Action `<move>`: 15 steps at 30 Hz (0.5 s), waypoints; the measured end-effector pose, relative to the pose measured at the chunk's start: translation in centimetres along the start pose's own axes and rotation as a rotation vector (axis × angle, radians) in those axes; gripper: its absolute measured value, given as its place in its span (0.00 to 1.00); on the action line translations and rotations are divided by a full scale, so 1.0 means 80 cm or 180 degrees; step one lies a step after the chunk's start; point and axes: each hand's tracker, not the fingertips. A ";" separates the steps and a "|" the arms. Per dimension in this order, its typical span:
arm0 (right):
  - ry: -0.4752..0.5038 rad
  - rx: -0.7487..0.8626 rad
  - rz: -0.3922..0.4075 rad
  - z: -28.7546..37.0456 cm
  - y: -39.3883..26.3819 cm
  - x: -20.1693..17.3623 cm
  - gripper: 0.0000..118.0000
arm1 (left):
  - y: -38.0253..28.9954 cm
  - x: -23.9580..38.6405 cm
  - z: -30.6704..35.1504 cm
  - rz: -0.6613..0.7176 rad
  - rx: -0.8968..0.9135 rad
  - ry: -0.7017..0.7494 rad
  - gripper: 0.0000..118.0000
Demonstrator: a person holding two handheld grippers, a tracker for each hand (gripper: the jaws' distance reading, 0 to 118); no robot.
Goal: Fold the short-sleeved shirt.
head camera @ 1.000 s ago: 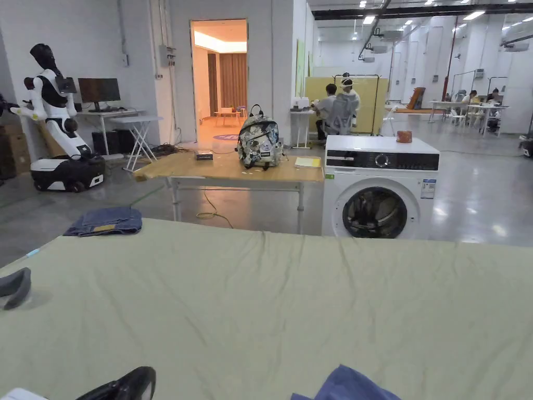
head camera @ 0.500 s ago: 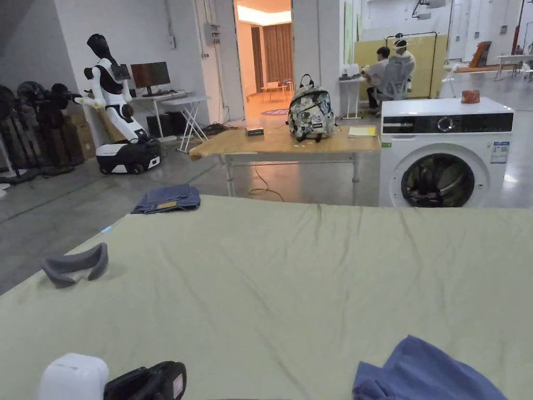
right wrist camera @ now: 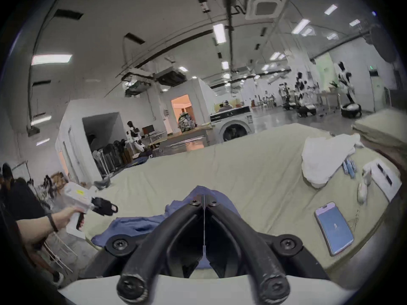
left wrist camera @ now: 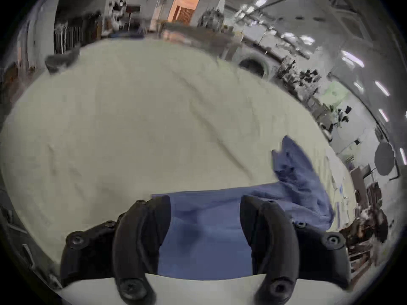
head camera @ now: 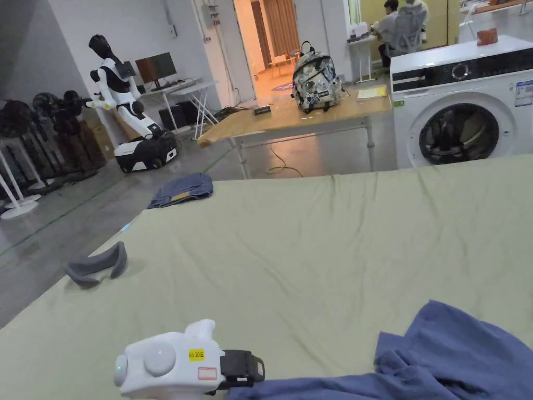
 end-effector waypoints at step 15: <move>-0.0326 -0.0085 -0.0390 0.013 -0.018 0.049 0.00 | 0.007 0.026 -0.085 -0.0330 -0.0498 0.0747 0.00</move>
